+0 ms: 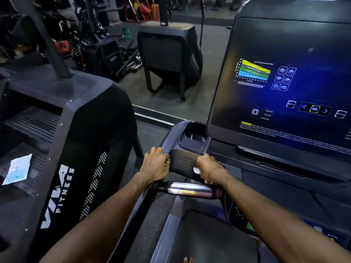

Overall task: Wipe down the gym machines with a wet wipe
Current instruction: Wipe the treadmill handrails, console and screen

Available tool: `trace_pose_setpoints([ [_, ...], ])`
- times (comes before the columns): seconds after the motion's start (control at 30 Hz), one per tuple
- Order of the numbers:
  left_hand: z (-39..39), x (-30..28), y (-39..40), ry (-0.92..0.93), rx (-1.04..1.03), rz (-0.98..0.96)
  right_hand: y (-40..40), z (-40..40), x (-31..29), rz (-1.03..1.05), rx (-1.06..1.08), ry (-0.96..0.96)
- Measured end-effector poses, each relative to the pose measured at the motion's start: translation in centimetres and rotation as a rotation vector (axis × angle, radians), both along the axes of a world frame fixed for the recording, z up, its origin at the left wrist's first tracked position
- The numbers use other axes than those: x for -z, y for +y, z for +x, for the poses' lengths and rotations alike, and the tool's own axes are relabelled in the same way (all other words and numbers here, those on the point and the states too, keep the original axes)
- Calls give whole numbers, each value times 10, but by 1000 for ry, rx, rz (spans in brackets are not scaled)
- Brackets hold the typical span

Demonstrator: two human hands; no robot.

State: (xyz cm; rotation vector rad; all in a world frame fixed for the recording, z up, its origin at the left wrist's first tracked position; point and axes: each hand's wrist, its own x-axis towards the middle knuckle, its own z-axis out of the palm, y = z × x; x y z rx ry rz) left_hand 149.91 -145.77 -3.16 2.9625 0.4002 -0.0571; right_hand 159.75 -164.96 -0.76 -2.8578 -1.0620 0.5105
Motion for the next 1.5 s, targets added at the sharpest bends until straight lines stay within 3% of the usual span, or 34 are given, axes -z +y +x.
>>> trace_pose_setpoints([
  [0.13,3,0,2,2,-15,-62,2,17,-9,96,13,-156],
  [0.3,8,-1,0,-59,-83,-131,1,-2,11,-40,-187,41],
  [0.47,9,-3,0,-83,-133,-206,18,15,-5,139,-141,-133],
  [0.63,12,-2,0,-118,-206,-335,30,-4,6,30,-300,-19],
  [0.8,15,5,5,-220,-276,-486,50,20,3,251,-184,-59],
  [0.97,24,5,10,-264,-369,-605,55,-11,34,57,-418,39],
  [1.07,27,7,16,-278,-347,-598,63,4,21,195,-280,16],
  [1.17,32,8,20,-298,-329,-535,71,29,3,346,-148,-159],
  [1.23,38,10,23,-315,-327,-496,75,35,0,318,-51,-175],
  [1.37,49,16,31,-304,-297,-469,76,35,11,208,-95,-159],
  [1.5,61,20,38,-286,-286,-463,76,61,-7,62,78,-141],
])
